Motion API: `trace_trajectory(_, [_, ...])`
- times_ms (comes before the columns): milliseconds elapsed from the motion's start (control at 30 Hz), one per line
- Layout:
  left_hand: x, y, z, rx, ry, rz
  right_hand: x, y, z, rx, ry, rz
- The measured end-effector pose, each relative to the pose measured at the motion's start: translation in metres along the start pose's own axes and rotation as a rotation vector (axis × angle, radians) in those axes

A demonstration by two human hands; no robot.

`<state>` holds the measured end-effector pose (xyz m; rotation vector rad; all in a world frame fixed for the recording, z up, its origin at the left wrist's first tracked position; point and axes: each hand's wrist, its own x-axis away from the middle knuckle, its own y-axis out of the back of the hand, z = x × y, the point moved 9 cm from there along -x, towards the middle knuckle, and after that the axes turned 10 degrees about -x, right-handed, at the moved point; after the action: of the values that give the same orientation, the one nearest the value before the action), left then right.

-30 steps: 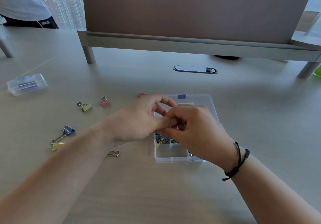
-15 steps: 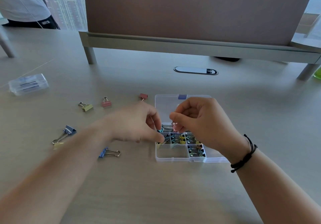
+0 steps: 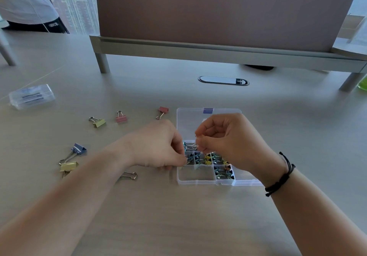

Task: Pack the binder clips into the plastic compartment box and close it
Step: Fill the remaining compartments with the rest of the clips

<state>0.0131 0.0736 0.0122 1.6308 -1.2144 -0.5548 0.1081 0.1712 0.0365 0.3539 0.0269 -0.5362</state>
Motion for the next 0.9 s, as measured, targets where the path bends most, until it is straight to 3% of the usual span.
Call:
trace_trajectory(367, [0.002,0.005,-0.016,-0.292,-0.128,-0.106,0.005,-0.014,-0.002,0.160,-0.036,0.187])
trace_trajectory(900, [0.001,0.003,-0.015,-0.265,-0.096,-0.047,0.005,-0.023,-0.004,0.244,0.069,0.253])
